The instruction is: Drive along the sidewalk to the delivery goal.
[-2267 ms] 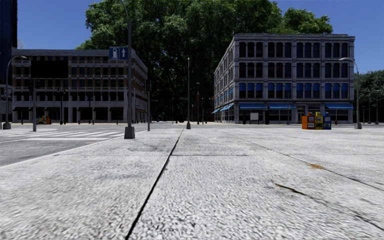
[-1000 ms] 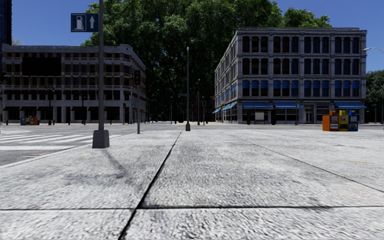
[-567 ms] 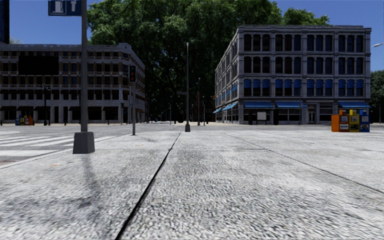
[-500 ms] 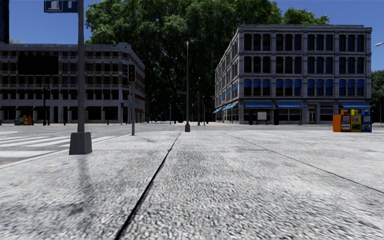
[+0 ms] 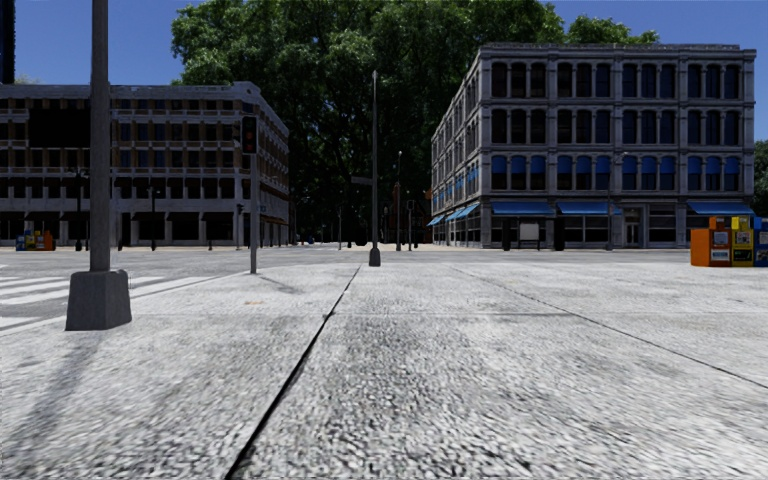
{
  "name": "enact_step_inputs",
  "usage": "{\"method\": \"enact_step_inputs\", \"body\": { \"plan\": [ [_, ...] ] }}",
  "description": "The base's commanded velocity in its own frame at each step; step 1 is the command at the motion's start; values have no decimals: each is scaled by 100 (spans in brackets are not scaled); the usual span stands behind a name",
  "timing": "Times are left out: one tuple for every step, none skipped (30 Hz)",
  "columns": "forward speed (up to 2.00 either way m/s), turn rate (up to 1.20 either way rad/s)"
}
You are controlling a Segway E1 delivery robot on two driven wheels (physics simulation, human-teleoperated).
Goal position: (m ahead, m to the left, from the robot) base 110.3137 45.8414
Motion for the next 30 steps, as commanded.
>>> {"method": "enact_step_inputs", "body": {
  "plan": [
    [200,0],
    [200,0],
    [200,0],
    [200,0],
    [200,0],
    [200,0],
    [200,0],
    [200,0],
    [200,0],
    [200,0],
    [200,0],
    [200,0],
    [200,0],
    [200,0],
    [200,0],
    [200,0],
    [200,0],
    [200,0],
    [200,0],
    [200,0],
    [200,0],
    [200,0],
    [200,10],
    [200,19],
    [200,27],
    [200,27],
    [200,35],
    [200,39],
    [200,39],
    [200,39]
  ]
}}
